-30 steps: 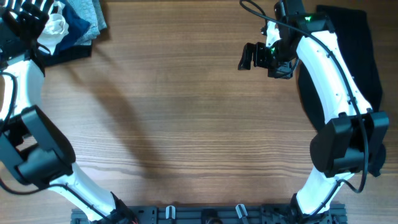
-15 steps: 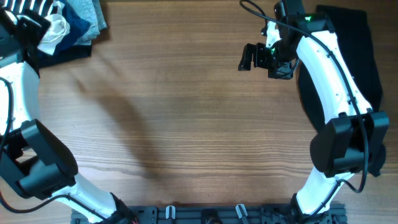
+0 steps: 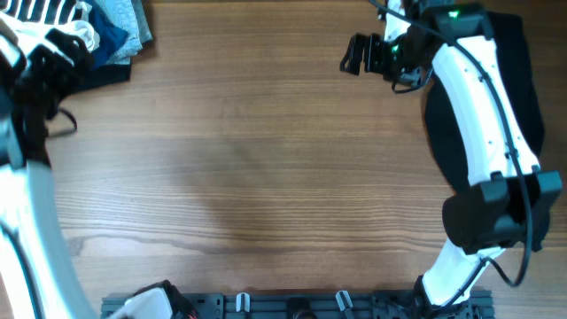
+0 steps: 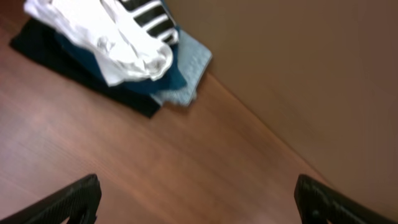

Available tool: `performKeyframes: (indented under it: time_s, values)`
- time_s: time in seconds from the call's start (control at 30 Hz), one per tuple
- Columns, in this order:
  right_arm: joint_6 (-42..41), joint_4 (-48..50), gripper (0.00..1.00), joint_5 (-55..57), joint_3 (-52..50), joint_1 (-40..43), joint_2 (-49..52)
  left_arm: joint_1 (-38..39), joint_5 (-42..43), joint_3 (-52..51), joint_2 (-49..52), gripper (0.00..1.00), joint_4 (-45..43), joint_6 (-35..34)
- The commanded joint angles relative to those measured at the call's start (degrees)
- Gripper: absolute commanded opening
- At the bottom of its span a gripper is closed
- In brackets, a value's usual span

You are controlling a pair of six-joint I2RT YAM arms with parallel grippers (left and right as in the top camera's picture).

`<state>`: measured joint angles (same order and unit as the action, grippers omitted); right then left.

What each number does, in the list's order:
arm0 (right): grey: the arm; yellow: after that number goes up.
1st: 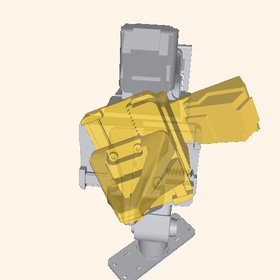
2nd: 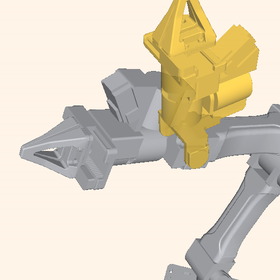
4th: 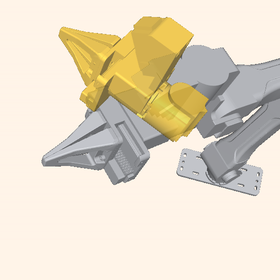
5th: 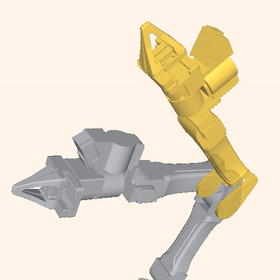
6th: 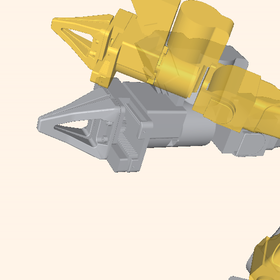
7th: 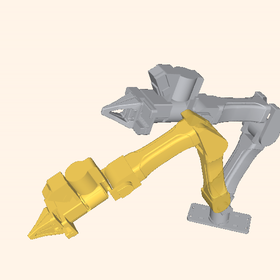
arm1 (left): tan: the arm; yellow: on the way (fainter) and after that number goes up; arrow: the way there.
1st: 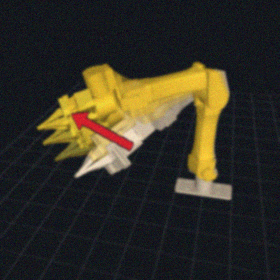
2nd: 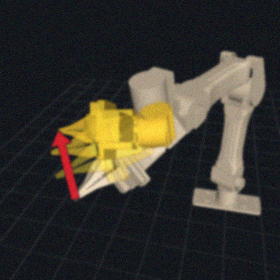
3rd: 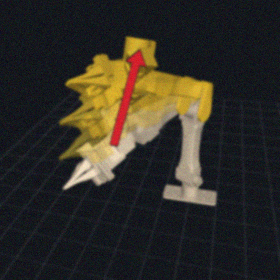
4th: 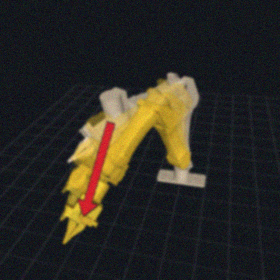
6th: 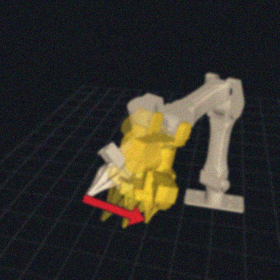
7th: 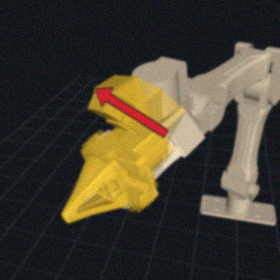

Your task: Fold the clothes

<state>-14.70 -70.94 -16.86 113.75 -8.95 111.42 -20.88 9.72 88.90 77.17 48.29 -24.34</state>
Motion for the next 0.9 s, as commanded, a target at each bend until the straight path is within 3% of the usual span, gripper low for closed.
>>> performKeyframes:
  time_s: [0.0,0.33,0.5,0.57,0.7,0.87]
  values:
    - [0.87,-0.94,0.99,-1.14,2.49,-0.04,-6.56,1.99,0.79,0.15,-5.95,1.0,7.21,-1.27]
    - [3.87,-11.52,0.92,0.85,0.07,-1.22,-22.03,6.34,1.18,0.11,-10.97,1.0,26.47,-3.34]
    - [4.02,-13.94,0.9,4.79,-4.79,-2.51,-28.83,7.17,1.18,-0.02,-10.4,1.0,28.5,-3.32]
    - [4.02,-12.44,0.99,8.15,-7.32,-2.49,-30.8,7.17,1.18,-0.02,-10.21,1.0,28.13,-3.32]
    - [3.93,-9.86,1.0,12.41,-9.2,-2.49,-31.21,7.17,1.16,-0.02,-10.03,1.0,28.13,-3.3]
    - [-3.37,-7.3,1.0,12.37,-9.2,-2.45,-30.73,7.17,1.16,-0.02,-10.03,1.0,28.13,-3.3]
